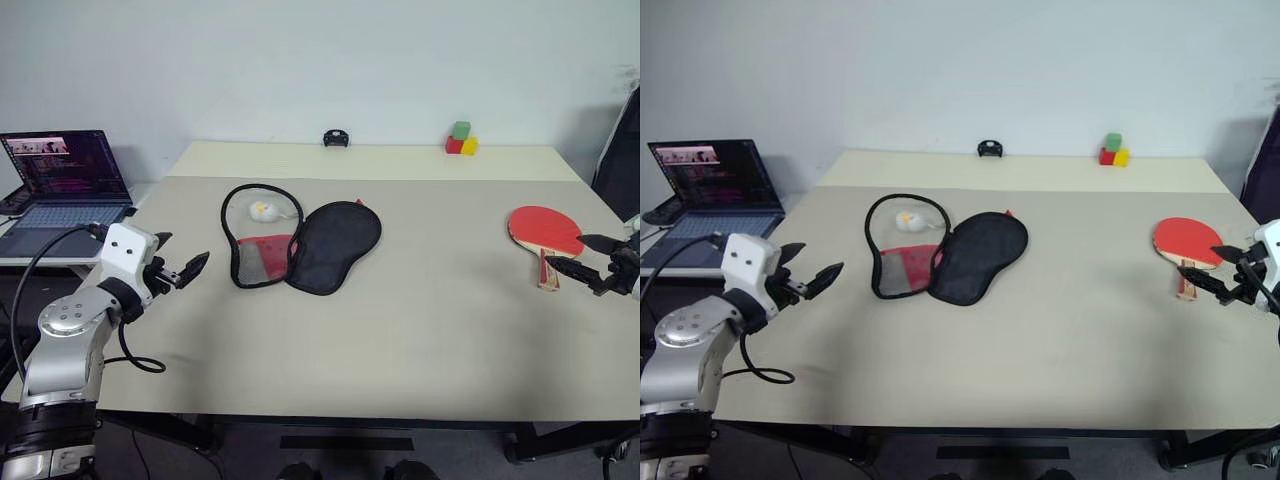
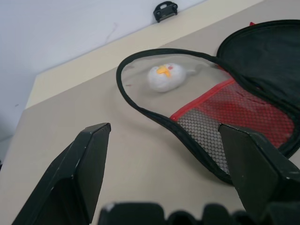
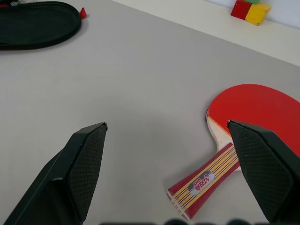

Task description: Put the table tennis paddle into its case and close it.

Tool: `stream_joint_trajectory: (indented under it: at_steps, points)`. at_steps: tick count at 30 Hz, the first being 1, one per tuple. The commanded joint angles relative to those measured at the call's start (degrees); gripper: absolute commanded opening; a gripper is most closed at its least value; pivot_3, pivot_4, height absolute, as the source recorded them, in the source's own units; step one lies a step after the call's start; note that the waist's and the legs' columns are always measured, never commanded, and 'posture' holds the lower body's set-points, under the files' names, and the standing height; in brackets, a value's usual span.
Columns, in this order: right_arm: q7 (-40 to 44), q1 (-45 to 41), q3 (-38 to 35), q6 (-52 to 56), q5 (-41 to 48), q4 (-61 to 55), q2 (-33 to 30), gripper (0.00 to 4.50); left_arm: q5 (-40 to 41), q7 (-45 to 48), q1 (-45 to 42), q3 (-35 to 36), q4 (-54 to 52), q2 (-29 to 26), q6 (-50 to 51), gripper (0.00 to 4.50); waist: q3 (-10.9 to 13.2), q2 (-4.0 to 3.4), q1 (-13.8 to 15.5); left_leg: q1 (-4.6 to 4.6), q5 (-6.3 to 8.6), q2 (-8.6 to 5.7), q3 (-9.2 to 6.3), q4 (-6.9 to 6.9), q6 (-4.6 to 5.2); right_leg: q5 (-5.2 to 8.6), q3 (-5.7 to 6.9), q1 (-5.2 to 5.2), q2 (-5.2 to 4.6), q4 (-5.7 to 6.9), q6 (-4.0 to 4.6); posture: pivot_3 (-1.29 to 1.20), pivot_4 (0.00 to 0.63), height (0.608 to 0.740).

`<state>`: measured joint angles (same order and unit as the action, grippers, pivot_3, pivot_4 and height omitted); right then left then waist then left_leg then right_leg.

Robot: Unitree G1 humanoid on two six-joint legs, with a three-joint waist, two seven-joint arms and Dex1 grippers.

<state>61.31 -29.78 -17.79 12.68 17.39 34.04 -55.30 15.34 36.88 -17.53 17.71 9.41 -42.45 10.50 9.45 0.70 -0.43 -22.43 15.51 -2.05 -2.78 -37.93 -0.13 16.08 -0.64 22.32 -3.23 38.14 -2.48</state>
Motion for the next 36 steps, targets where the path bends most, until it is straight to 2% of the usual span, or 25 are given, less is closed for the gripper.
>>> stream_joint_trajectory:
  at_steps: [1, 9, 13, 20, 26, 31, 36]
  points:
    - [0.4, -1.4, -1.0, 0.6, 1.2, -2.1, -1.5, 4.48, -0.2, -0.4, -1.1, 0.5, -0.4, 0.1, -1.8, 4.01, 0.0, 0.0, 0.0, 0.0, 0.0, 0.0, -0.01, 0.0, 0.0, 0.0, 0.01, -0.01, 0.0, 0.0, 0.0, 0.0, 0.15, 0.74]
    - [0.3, -1.8, -0.4, 3.9, 2.6, -7.7, 0.0, 4.48, 0.6, -0.1, -1.5, 0.9, 0.4, 1.2, -2.2, 4.01, 0.0, 0.0, 0.1, -0.01, 0.0, 0.01, 0.0, 0.0, 0.0, 0.0, 0.01, 0.0, 0.0, -0.03, 0.0, 0.0, 0.15, 0.74]
    - [-0.1, -2.0, 1.4, 9.8, 5.9, -16.9, 2.9, 4.48, 0.8, 0.8, -1.9, 0.9, 1.5, 0.9, -2.4, 4.01, 0.0, 0.0, 0.0, 0.0, 0.0, 0.02, 0.0, -0.01, 0.0, 0.0, -0.01, 0.0, 0.01, 0.0, 0.0, 0.0, 0.15, 0.74]
    - [-3.2, -3.7, 4.2, 18.5, 9.6, -25.7, 8.4, 4.48, 0.2, 1.0, -3.1, 0.6, 2.8, 0.6, -2.6, 4.01, 0.0, 0.0, 0.2, -0.06, 0.01, 0.04, -0.06, -0.01, -0.01, 0.0, 0.05, 0.01, 0.02, -0.05, 0.0, 0.0, 0.15, 0.74]
    - [-9.5, -4.6, 9.8, 27.6, 12.2, -34.3, 17.2, 4.48, -0.4, 2.4, -5.4, -1.8, 5.0, 1.4, -2.6, 4.01, 0.0, 0.01, 0.2, -0.05, 0.01, 0.04, -0.1, -0.01, -0.02, 0.0, 0.07, 0.02, 0.02, -0.01, 0.0, 0.0, 0.15, 0.74]
    - [-17.9, -5.6, 15.8, 41.2, 12.5, -39.8, 22.6, 4.48, -0.8, 3.1, -7.0, -2.7, 7.0, 1.2, -3.6, 4.01, 0.0, 0.04, 0.1, -0.2, 0.02, 0.02, -0.1, -0.02, -0.05, -0.01, 0.05, 0.2, 0.01, -0.02, 0.0, 0.0, 0.15, 0.74]
    - [-21.7, -7.5, 19.4, 41.9, 11.0, -38.0, 28.9, 4.48, -1.0, 3.8, -7.3, -3.2, 7.1, 0.8, -4.0, 4.01, 0.0, 0.1, 0.0, -0.55, 0.0, -0.05, -0.02, -0.05, -0.07, -0.01, -0.12, 0.8, 0.01, 0.32, 0.01, 0.0, 0.15, 0.74]
